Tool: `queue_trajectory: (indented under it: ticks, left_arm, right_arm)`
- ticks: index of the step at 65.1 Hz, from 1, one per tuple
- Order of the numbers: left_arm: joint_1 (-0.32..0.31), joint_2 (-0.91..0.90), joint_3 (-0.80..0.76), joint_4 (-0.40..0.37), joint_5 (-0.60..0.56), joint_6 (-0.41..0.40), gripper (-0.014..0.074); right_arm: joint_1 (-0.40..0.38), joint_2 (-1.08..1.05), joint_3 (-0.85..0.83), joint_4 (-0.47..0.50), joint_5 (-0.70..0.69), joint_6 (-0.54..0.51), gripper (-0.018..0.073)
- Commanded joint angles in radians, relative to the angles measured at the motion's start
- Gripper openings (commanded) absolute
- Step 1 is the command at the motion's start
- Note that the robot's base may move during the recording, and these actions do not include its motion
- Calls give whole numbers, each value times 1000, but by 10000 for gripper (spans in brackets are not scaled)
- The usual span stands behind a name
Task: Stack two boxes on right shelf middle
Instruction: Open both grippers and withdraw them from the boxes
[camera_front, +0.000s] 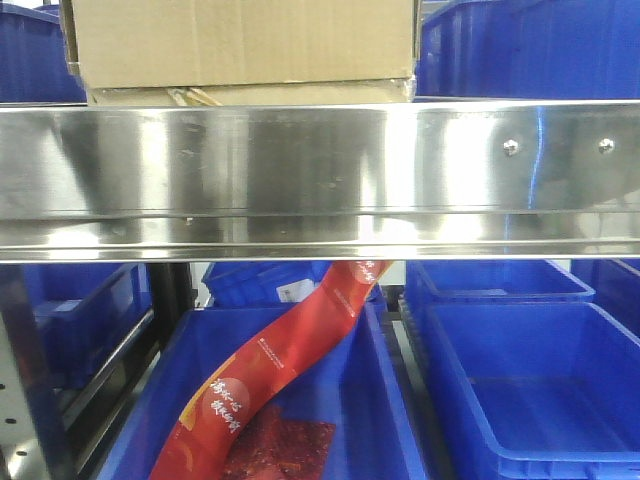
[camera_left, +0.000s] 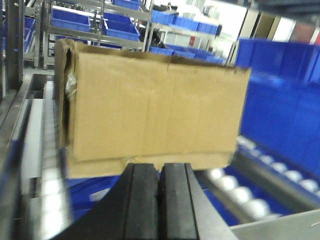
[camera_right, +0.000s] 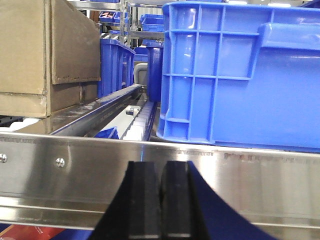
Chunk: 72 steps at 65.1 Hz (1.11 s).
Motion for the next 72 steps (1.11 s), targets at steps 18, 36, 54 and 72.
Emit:
queue_trajectory:
  ticks: [18, 36, 54, 72]
  left_arm:
    - [248, -343, 314, -234, -78, 457, -111]
    - [259, -555, 516, -135, -58, 241, -111]
    - [298, -555, 516, -135, -17, 241, -111]
    - [353, -555, 516, -103, -69, 265, -111]
  right_arm:
    - [-6, -3, 3, -7, -12, 2, -165]
    - [-6, -3, 3, -7, -12, 2, -165]
    - [-6, -3, 3, -7, -12, 2, -165]
    - [-6, -3, 3, -7, -12, 2, -165]
